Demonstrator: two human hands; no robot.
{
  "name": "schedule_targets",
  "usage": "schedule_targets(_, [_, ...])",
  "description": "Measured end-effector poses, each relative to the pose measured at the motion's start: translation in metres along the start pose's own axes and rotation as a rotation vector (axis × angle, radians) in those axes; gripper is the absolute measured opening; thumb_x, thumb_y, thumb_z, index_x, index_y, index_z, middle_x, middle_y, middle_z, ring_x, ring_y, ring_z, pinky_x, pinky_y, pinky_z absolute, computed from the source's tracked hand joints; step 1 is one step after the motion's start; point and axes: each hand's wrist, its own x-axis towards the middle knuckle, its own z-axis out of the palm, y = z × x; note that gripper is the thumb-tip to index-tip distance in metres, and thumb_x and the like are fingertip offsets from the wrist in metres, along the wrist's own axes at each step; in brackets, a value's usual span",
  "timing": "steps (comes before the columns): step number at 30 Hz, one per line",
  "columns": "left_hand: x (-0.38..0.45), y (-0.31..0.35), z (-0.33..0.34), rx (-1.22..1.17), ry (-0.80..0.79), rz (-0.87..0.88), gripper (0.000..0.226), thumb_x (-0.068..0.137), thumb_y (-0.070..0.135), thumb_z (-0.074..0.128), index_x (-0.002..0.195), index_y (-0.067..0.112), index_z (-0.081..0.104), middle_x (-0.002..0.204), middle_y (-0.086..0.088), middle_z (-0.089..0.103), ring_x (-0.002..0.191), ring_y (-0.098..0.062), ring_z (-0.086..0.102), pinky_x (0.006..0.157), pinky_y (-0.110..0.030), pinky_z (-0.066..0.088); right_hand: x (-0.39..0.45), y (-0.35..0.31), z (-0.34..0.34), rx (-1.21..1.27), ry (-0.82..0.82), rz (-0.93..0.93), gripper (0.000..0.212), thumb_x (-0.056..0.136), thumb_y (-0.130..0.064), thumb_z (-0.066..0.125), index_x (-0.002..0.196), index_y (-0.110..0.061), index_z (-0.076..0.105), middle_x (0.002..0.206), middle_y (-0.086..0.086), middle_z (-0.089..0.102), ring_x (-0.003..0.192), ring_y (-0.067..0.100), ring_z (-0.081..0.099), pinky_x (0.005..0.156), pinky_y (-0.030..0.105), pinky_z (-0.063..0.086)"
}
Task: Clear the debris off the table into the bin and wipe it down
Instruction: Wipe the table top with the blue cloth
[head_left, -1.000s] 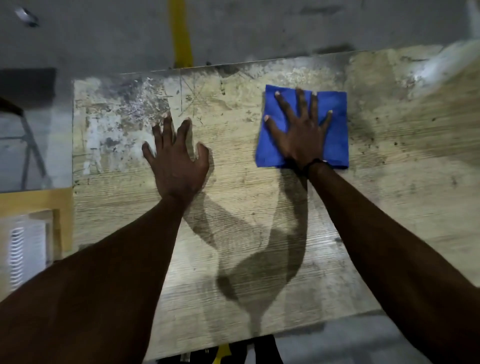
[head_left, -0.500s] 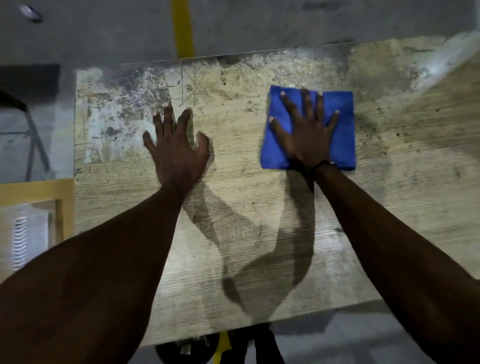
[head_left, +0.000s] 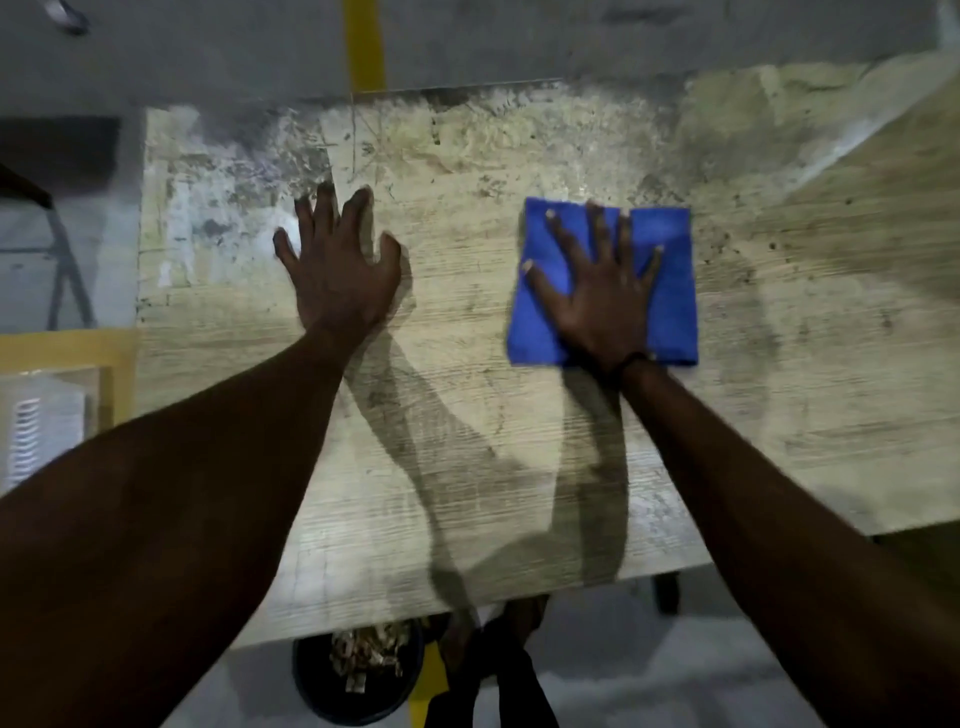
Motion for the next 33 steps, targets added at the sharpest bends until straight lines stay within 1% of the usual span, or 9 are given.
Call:
schedule_targets(4, [0.000,-0.001,0.001,0.017,-0.017,0.010,0.064,0.102,0.055,0.034,0.162,0.031,0.035,0.175,-0.007,0.020,0.162,-0.031,0.013,0.125,-0.065,0.009,0.003,-0.008,0.007,0.019,-0.006,0.060,0.074,0.098,-0.080,0.031,0.164,-0.048,0.026,0.177,0.002,0.018,0.164,0.033,0.007,0.123,0.075,0.006])
schedule_targets(7, [-0.001,-0.003,0.000,0.033,-0.030,0.023,0.065,0.104,0.055,0.032,0.164,0.031,0.032,0.176,-0.009,0.018,0.163,-0.034,0.012,0.126,-0.065,0.009,-0.069,-0.035,0.009,-0.020,0.023,-0.111,0.072,0.099,-0.079,0.033,0.163,-0.048,0.030,0.176,0.001,0.022,0.164,0.032,0.011,0.124,0.068,0.004])
schedule_targets(10, [-0.013,-0.003,0.001,0.047,-0.059,0.015,0.067,0.106,0.055,0.026,0.168,0.029,0.024,0.177,-0.011,0.013,0.163,-0.035,0.008,0.128,-0.063,0.007,-0.140,-0.032,0.002,0.006,-0.066,-0.257,0.071,0.100,-0.078,0.034,0.164,-0.049,0.024,0.178,-0.005,0.011,0.165,0.027,0.001,0.125,0.067,0.001])
schedule_targets(16, [-0.124,0.008,-0.001,0.028,-0.009,0.021,0.067,0.108,0.054,0.027,0.169,0.028,0.021,0.177,-0.009,0.011,0.163,-0.034,0.009,0.128,-0.059,0.011,-0.095,0.031,-0.017,-0.023,-0.066,-0.002,0.074,0.095,-0.080,0.033,0.163,-0.051,0.028,0.177,-0.006,0.014,0.164,0.028,0.008,0.123,0.074,0.009])
schedule_targets(20, [-0.171,0.012,0.001,0.059,-0.004,0.022,0.066,0.107,0.051,0.031,0.169,0.028,0.022,0.177,-0.008,0.011,0.163,-0.034,0.012,0.128,-0.058,0.011,-0.054,0.009,-0.008,0.017,-0.046,0.112,0.075,0.096,-0.081,0.029,0.164,-0.049,0.025,0.177,0.001,0.015,0.164,0.035,0.006,0.121,0.077,0.007])
schedule_targets(23, [-0.170,0.012,0.000,0.067,0.003,0.022,0.067,0.106,0.050,0.033,0.168,0.028,0.023,0.177,-0.008,0.013,0.163,-0.034,0.014,0.127,-0.058,0.013,-0.096,-0.029,0.003,-0.051,-0.003,-0.051,0.072,0.099,-0.079,0.032,0.163,-0.046,0.031,0.176,0.002,0.022,0.163,0.035,0.014,0.123,0.073,0.009])
schedule_targets(27, [-0.169,0.011,0.001,0.049,0.011,0.015,0.067,0.105,0.050,0.034,0.168,0.030,0.024,0.177,-0.006,0.012,0.163,-0.032,0.013,0.128,-0.058,0.013,-0.191,-0.010,-0.009,-0.017,-0.070,-0.255,0.071,0.099,-0.077,0.040,0.163,-0.050,0.027,0.178,-0.007,0.011,0.165,0.025,0.002,0.126,0.068,0.005])
schedule_targets(30, [-0.170,0.014,0.000,0.026,0.020,-0.002,0.066,0.106,0.051,0.034,0.167,0.030,0.026,0.177,-0.006,0.012,0.164,-0.031,0.011,0.129,-0.057,0.010,-0.197,0.036,-0.022,-0.058,-0.085,-0.131,0.072,0.097,-0.078,0.038,0.163,-0.050,0.028,0.178,-0.008,0.010,0.165,0.024,0.001,0.124,0.070,0.007])
schedule_targets(33, [-0.170,0.014,-0.002,0.003,0.026,-0.008,0.065,0.105,0.051,0.036,0.167,0.030,0.029,0.177,-0.005,0.014,0.164,-0.030,0.011,0.129,-0.057,0.010,-0.138,0.047,-0.022,-0.052,-0.052,0.030,0.074,0.097,-0.080,0.033,0.164,-0.050,0.025,0.178,-0.004,0.013,0.165,0.028,0.007,0.122,0.074,0.010])
